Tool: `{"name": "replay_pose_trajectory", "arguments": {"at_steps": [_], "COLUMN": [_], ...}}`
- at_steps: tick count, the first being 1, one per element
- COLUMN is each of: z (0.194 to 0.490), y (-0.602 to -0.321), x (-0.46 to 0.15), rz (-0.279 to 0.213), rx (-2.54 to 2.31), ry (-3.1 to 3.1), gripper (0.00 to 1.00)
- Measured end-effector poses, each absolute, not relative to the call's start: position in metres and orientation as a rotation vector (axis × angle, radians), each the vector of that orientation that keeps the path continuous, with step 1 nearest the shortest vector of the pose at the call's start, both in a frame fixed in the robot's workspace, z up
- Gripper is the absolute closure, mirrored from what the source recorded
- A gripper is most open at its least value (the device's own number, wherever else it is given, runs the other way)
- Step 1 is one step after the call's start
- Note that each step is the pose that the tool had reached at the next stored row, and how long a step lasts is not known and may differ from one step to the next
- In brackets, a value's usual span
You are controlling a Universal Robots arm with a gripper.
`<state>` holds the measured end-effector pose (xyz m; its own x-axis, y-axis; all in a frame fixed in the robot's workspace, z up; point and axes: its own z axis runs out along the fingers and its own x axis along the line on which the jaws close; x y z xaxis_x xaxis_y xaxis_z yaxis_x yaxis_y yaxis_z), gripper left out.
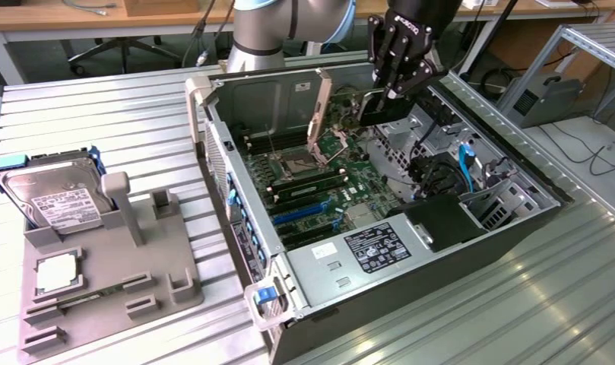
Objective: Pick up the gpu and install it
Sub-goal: 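Insert the gpu into the slot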
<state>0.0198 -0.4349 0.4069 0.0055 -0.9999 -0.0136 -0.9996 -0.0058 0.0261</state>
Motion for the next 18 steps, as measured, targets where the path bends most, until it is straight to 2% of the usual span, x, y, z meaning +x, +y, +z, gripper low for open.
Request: {"name": "replay_pose_trajectory", "arguments": {"at_steps": [18], "z": [0.3992], "y": [-0.4349], "x": [0.0187], "rz": [-0.044], "rx": [2.221], "ry": [-2.209], "gripper": [0.73]}}
